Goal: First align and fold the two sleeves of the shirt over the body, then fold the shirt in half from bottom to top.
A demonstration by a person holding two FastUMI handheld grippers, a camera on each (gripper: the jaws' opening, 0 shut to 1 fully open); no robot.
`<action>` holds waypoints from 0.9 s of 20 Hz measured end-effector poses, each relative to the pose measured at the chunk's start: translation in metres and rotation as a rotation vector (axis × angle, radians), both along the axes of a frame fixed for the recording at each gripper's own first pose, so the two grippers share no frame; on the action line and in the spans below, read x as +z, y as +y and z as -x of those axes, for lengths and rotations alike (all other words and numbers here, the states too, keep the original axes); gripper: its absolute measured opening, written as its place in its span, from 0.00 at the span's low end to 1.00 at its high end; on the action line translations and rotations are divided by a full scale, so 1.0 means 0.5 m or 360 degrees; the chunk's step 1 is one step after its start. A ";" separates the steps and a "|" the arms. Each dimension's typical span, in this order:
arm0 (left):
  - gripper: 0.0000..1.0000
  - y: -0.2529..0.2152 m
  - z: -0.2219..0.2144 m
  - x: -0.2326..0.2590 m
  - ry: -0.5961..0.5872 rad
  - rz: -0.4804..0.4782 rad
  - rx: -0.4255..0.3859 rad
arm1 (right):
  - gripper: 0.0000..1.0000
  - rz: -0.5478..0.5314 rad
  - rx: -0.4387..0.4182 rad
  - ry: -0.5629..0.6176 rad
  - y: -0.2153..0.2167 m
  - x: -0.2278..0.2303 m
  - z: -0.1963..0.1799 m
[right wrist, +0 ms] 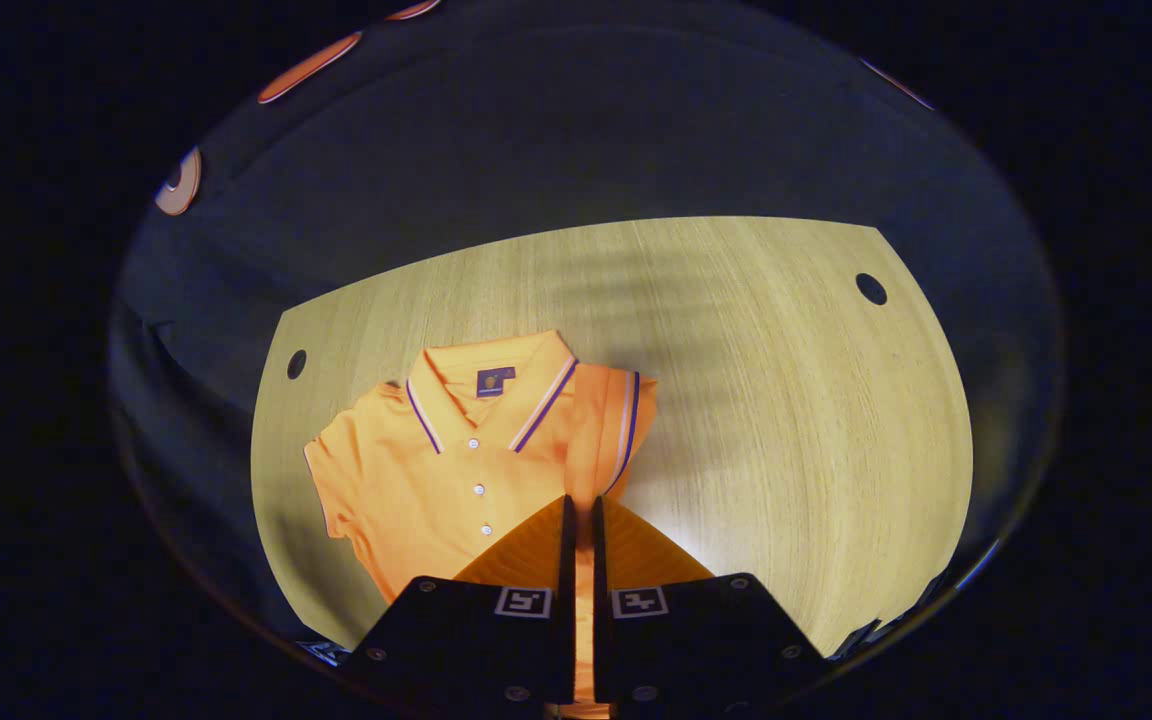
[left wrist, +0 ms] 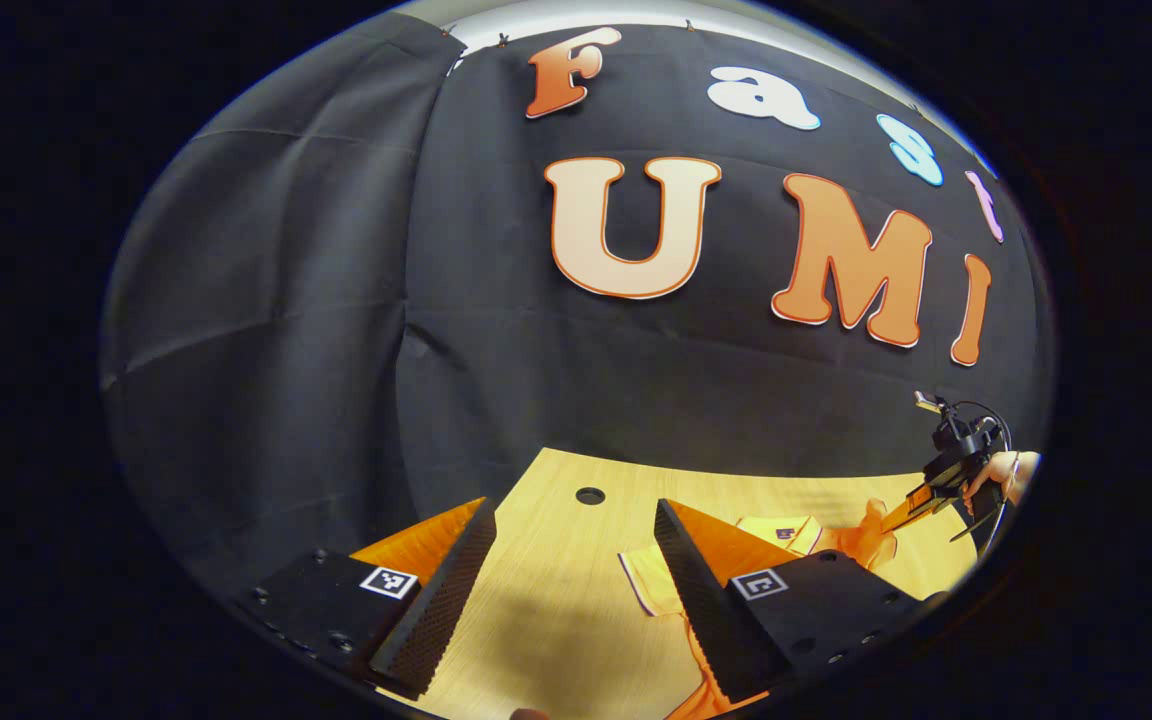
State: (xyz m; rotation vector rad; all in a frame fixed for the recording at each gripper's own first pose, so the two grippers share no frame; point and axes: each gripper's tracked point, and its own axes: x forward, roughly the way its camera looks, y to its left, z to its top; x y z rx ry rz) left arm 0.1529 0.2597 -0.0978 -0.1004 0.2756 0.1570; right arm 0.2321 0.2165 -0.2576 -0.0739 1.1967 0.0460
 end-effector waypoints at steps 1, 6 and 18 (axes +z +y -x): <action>0.98 0.010 0.006 -0.003 0.0005 0.0005 0.0014 | 0.08 0.0002 0.0018 0.0012 0.014 -0.005 0.003; 0.98 0.056 0.031 -0.019 0.0032 0.0005 0.0065 | 0.08 0.0003 0.0115 0.0048 0.080 -0.031 0.012; 0.98 0.084 0.047 -0.035 0.0077 -0.0011 0.0103 | 0.51 -0.0367 0.0183 0.0124 0.248 -0.069 0.032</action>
